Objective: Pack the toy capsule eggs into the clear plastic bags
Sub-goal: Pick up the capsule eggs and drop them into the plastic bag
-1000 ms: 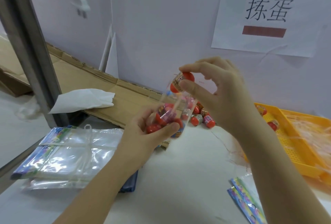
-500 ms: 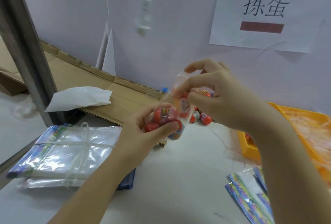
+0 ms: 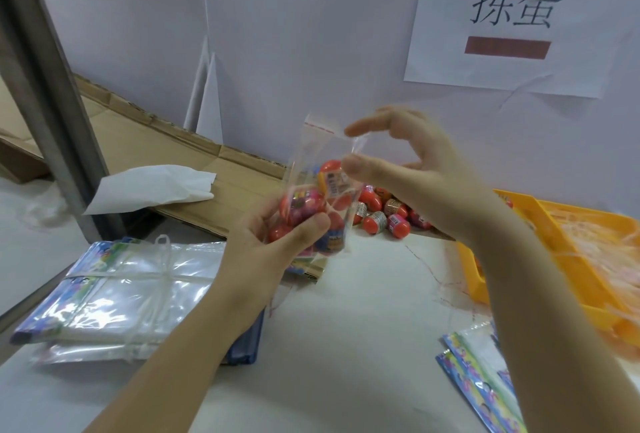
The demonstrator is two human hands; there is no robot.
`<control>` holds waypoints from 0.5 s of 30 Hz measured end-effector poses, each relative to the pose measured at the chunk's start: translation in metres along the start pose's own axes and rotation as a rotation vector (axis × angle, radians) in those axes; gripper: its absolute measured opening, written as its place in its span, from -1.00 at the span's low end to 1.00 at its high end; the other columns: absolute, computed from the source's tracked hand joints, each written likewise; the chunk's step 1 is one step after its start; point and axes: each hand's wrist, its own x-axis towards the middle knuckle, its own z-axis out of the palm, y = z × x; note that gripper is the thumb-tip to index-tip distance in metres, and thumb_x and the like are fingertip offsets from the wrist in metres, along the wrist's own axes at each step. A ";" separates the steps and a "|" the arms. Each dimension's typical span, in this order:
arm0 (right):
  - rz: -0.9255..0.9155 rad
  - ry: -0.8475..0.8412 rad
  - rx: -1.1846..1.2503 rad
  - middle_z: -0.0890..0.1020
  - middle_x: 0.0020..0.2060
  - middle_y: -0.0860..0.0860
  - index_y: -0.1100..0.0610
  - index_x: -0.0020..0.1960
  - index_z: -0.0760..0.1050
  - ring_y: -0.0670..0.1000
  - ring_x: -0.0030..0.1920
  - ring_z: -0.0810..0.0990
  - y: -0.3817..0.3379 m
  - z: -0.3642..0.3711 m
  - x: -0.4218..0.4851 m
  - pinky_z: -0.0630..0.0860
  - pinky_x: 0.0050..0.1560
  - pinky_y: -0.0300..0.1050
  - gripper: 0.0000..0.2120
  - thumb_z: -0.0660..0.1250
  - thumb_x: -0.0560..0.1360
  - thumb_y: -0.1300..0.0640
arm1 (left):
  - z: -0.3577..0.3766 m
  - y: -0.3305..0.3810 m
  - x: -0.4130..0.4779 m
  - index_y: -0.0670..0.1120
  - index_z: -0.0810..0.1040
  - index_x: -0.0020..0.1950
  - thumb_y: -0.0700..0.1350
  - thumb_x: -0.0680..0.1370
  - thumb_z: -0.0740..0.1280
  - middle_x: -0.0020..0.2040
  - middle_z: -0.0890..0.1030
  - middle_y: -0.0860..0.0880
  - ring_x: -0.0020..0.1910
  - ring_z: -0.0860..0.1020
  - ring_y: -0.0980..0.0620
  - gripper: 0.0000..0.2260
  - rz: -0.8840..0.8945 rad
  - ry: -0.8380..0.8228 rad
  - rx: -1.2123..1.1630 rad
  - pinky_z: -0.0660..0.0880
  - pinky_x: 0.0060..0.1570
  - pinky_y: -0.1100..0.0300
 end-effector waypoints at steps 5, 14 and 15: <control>0.030 -0.155 -0.083 0.29 0.28 -0.20 -0.32 -0.10 0.55 -0.22 0.39 0.10 0.000 0.007 -0.001 0.19 0.29 -0.05 -0.59 0.22 0.21 -0.52 | 0.003 0.000 -0.001 0.11 0.71 -0.04 0.08 0.20 0.54 -0.07 0.73 -0.05 -0.09 0.71 -0.02 -0.65 -0.005 -0.019 -0.015 0.60 -0.21 0.27; 0.235 -0.058 0.418 0.58 0.12 -0.05 -0.08 0.29 0.36 -0.07 0.00 0.65 0.005 0.021 0.005 0.60 -0.11 -0.12 -0.23 0.53 0.16 -0.24 | 0.003 0.003 -0.002 0.17 0.69 0.01 0.26 0.12 0.61 0.00 0.72 -0.04 -0.02 0.69 -0.04 -0.50 0.033 0.001 -0.038 0.60 -0.16 0.24; 0.222 -0.072 0.455 0.67 0.00 -0.02 0.00 0.16 0.49 -0.06 -0.09 0.67 0.006 0.023 0.005 0.58 -0.21 -0.16 -0.42 0.53 0.22 -0.15 | 0.005 0.004 -0.003 0.17 0.69 0.01 0.26 0.12 0.60 -0.01 0.72 -0.04 -0.03 0.70 -0.03 -0.51 0.025 -0.007 -0.039 0.60 -0.18 0.24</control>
